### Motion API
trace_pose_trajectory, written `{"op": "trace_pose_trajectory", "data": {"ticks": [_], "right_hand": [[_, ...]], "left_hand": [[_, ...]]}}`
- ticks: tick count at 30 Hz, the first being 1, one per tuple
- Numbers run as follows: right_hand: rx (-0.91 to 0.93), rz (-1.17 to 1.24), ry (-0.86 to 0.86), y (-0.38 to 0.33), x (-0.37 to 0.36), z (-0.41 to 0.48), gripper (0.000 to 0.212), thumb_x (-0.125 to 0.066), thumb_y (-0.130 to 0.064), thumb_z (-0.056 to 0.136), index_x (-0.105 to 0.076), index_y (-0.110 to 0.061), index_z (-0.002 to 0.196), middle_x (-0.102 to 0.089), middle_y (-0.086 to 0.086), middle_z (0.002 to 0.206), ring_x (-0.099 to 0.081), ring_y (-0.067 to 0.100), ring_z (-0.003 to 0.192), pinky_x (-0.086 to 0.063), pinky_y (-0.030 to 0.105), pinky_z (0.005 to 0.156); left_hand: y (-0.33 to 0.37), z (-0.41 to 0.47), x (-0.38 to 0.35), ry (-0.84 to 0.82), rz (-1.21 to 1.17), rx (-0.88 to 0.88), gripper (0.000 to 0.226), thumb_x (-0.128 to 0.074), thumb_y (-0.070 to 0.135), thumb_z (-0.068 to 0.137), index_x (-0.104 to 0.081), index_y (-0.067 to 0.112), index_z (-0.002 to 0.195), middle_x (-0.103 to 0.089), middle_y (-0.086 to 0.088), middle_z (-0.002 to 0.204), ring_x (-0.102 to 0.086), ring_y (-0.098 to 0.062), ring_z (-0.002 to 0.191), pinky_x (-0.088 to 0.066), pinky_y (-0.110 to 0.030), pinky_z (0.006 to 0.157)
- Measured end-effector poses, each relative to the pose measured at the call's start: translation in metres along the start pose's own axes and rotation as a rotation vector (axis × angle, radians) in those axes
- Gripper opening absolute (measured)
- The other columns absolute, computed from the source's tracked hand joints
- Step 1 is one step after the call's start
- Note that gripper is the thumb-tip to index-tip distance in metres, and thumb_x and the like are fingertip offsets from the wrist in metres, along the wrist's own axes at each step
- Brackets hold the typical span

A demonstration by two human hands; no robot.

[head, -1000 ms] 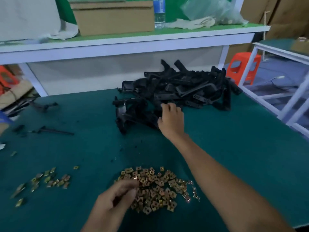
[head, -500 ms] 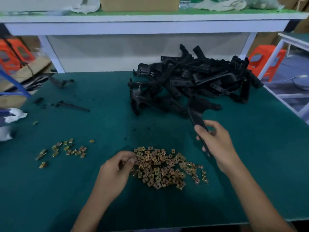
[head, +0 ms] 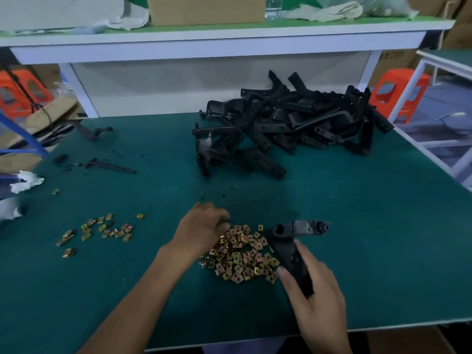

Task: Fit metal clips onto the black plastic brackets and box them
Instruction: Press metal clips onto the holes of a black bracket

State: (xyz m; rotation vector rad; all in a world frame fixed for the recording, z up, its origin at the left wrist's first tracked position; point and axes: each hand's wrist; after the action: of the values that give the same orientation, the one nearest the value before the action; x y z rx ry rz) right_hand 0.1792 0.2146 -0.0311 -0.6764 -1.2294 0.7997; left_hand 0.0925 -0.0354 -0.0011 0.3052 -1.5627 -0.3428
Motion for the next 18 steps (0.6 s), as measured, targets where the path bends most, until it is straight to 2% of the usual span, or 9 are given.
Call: {"op": "trace_pose_trajectory", "data": {"ticks": [2,4,6,8,10,14,18], "right_hand": [[0.043,-0.044,0.009,0.003,-0.002,-0.002,0.057,-0.061,-0.062,0.087,-0.049,-0.049,0.141,-0.056,-0.028,0.104,-0.053,-0.001,0.098,-0.041,0.012,0.079],[0.106,-0.075,0.016,0.005,-0.002,-0.003,0.054,-0.065,-0.057,0.091,-0.053,-0.041,0.142,-0.057,-0.024,0.102,-0.056,0.006,0.093,-0.047,0.022,0.077],[0.152,-0.111,0.000,0.005,-0.003,-0.003,0.055,-0.065,-0.052,0.089,-0.052,-0.041,0.142,-0.059,-0.021,0.102,-0.057,0.010,0.091,-0.051,0.032,0.074],[0.187,-0.156,-0.020,0.004,-0.003,-0.003,0.055,-0.065,-0.054,0.091,-0.049,-0.043,0.143,-0.059,-0.021,0.102,-0.057,0.010,0.091,-0.052,0.033,0.071],[0.223,-0.218,-0.041,0.004,-0.003,-0.003,0.054,-0.059,-0.058,0.092,-0.052,-0.039,0.143,-0.061,-0.017,0.100,-0.059,0.012,0.090,-0.052,0.031,0.068],[0.266,-0.301,-0.091,0.003,-0.003,-0.003,0.056,-0.050,-0.058,0.094,-0.056,-0.030,0.143,-0.063,-0.010,0.099,-0.061,0.017,0.087,-0.052,0.032,0.065],[0.311,-0.336,-0.049,0.003,-0.005,-0.004,0.055,-0.052,-0.055,0.093,-0.062,-0.025,0.138,-0.066,-0.007,0.097,-0.065,0.022,0.083,-0.055,0.034,0.061]], "left_hand": [[0.002,0.004,0.000,-0.031,-0.024,0.014,0.007,-0.064,0.029,0.097,-0.069,0.024,0.097,-0.056,0.008,0.093,-0.054,-0.016,0.103,-0.048,-0.035,0.087],[0.006,0.006,0.002,-0.038,-0.059,0.026,0.007,-0.062,0.023,0.097,-0.064,0.023,0.090,-0.058,0.010,0.090,-0.058,-0.015,0.094,-0.050,-0.032,0.082],[0.010,0.003,0.006,-0.017,-0.126,0.014,0.006,-0.058,0.023,0.098,-0.060,0.022,0.092,-0.061,0.010,0.087,-0.059,-0.012,0.084,-0.048,-0.028,0.074],[0.017,-0.005,0.010,0.019,-0.261,0.013,0.005,-0.058,0.027,0.099,-0.059,0.023,0.097,-0.063,0.011,0.087,-0.060,-0.004,0.081,-0.044,-0.021,0.069],[0.024,-0.015,0.014,0.056,-0.433,0.053,0.002,-0.062,0.029,0.098,-0.064,0.028,0.100,-0.068,0.011,0.089,-0.063,0.000,0.084,-0.048,-0.017,0.073],[0.041,-0.042,0.018,0.094,-0.794,0.083,0.024,-0.061,0.014,0.098,-0.076,0.032,0.096,-0.074,0.017,0.093,-0.065,0.005,0.089,-0.046,-0.006,0.075],[0.048,-0.061,0.022,0.048,-0.992,0.090,0.027,-0.064,0.009,0.097,-0.078,0.031,0.097,-0.075,0.011,0.092,-0.066,0.000,0.087,-0.048,-0.011,0.076]]}}
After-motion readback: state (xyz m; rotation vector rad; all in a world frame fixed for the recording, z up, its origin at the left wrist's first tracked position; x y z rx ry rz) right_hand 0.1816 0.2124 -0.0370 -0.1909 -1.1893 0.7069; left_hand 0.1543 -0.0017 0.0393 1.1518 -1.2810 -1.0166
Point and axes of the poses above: each hand's wrist, its own z-axis towards the middle knuckle, its own x-axis out of the back of the hand, y = z × x
